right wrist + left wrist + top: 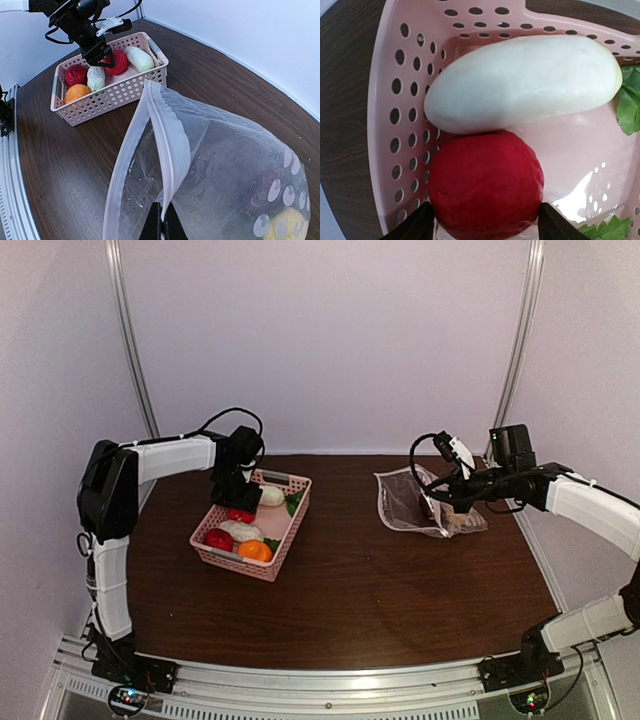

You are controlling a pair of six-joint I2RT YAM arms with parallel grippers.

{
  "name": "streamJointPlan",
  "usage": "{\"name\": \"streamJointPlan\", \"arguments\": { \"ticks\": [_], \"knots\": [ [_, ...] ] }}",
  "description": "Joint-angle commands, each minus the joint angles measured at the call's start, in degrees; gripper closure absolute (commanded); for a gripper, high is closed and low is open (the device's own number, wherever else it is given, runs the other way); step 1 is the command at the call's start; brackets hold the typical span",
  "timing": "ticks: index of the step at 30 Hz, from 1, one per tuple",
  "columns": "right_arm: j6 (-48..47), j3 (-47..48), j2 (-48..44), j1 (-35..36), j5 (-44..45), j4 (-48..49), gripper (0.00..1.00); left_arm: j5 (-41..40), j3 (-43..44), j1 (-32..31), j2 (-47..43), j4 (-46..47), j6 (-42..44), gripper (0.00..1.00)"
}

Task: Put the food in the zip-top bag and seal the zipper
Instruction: Pick up the fake fruit from the bin.

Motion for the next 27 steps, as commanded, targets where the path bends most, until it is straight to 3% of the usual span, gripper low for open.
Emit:
{"name": "streamJointPlan", "arguments": {
  "ticks": [1, 13, 20, 27],
  "knots": [
    [-0.53, -0.76, 0.33, -0.28, 0.16, 0.34, 1.00, -1.24, 1.52, 0.10, 2.71, 0.99, 0.60, 0.28],
    [-0.73, -0.75, 0.13, -0.28, 0.44, 0.15, 1.00, -2.41, 2.40, 0.21, 4.74, 2.07, 0.99, 0.24],
    [-0.75, -0.66, -0.12, -0.25, 0.53, -0.02, 1.00, -1.01, 3.03, 0.11, 2.07, 0.98, 1.04, 0.37],
    [-1.19, -0.53, 0.04, -0.23, 1.04, -0.24, 1.00, -0.38, 3.15, -1.88, -6.75, -2.72, -0.67, 0.40]
  ]
}}
